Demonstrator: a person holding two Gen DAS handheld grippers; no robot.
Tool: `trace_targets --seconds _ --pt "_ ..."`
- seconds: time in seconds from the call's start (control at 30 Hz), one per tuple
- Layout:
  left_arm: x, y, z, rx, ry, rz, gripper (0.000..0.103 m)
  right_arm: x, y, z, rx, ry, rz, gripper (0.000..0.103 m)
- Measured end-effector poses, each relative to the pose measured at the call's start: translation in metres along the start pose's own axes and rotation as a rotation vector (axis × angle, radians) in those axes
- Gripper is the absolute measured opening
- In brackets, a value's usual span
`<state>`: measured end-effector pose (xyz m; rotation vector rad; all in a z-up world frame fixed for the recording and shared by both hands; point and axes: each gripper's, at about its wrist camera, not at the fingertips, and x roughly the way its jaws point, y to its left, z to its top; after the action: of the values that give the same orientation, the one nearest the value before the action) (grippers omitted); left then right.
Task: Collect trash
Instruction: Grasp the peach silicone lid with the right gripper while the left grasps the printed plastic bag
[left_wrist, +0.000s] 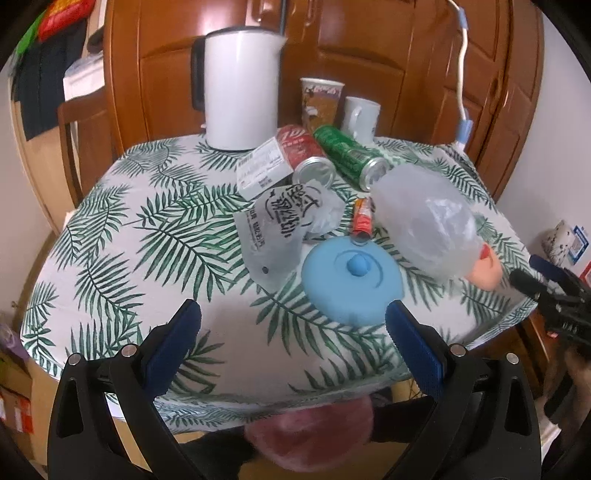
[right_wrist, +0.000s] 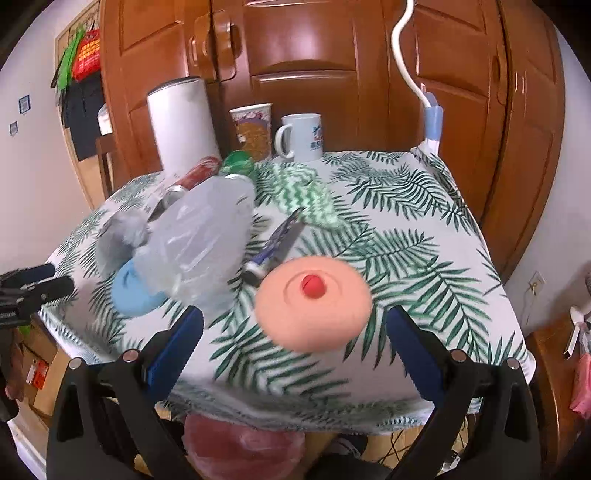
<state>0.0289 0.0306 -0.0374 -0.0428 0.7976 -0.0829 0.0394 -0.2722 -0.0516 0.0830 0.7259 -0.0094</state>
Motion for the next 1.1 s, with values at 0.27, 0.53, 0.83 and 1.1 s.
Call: trace_targets --seconds 0.27,0.53,0.83,1.1 --pt "0.021 0.003 0.002 0.012 0.019 0.019 0.097 0.037 0.0 0.011 -0.025 0.042 0.012 0.051" --pt "0.031 0.005 0.009 0.012 0.012 0.017 0.097 0.05 -0.001 0.015 -0.032 0.047 -0.018 0.038" --pt "0.048 0.004 0.033 0.022 -0.021 0.028 0.097 0.062 -0.005 0.015 -0.032 0.055 -0.038 0.021" --pt "0.084 0.016 0.056 0.005 0.007 0.058 0.097 0.065 -0.002 0.015 -0.056 0.051 -0.056 0.021"
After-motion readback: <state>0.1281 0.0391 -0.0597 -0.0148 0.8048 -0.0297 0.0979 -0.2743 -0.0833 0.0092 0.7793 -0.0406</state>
